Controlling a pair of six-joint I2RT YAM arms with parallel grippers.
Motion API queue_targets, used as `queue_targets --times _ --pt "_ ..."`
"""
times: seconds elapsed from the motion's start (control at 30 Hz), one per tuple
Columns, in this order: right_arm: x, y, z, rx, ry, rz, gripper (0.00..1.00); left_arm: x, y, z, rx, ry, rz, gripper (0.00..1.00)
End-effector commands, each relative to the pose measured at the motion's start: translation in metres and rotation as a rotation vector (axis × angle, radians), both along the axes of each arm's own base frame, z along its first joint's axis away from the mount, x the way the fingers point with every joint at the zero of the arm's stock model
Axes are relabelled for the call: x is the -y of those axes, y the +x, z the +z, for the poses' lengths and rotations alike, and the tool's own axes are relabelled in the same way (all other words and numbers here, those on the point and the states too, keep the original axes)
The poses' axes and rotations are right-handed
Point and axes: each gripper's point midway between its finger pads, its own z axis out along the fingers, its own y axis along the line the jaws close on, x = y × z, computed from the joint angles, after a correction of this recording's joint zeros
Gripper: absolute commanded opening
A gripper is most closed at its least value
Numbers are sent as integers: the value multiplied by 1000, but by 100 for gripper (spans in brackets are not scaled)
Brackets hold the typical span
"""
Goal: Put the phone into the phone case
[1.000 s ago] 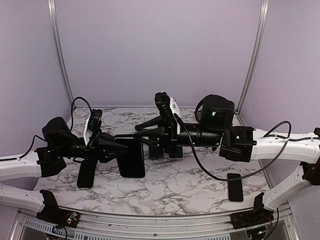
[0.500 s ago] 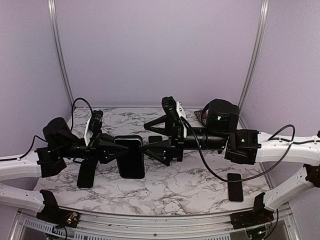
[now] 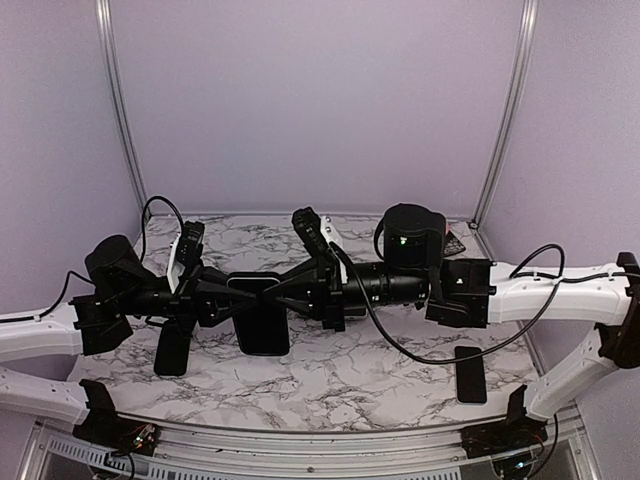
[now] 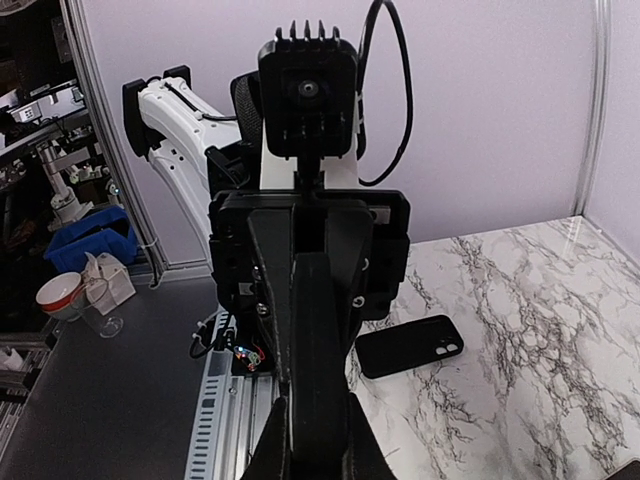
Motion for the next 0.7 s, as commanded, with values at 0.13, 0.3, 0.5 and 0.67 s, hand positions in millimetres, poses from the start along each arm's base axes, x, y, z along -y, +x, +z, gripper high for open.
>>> queue_targets --times 0.13,0.3,0.5,0.67 --pt "17 5 24 44 62 -70 64 -3 -10 22 48 -64 -33 0" --pt "20 6 -4 1 22 -89 63 -7 -13 30 81 -85 -26 0" --pt "-7 -11 -26 -13 -45 1 58 -11 -20 49 153 -124 -33 0" --pt "-13 -8 -26 15 -27 -18 12 -14 -26 64 178 -154 -44 0"
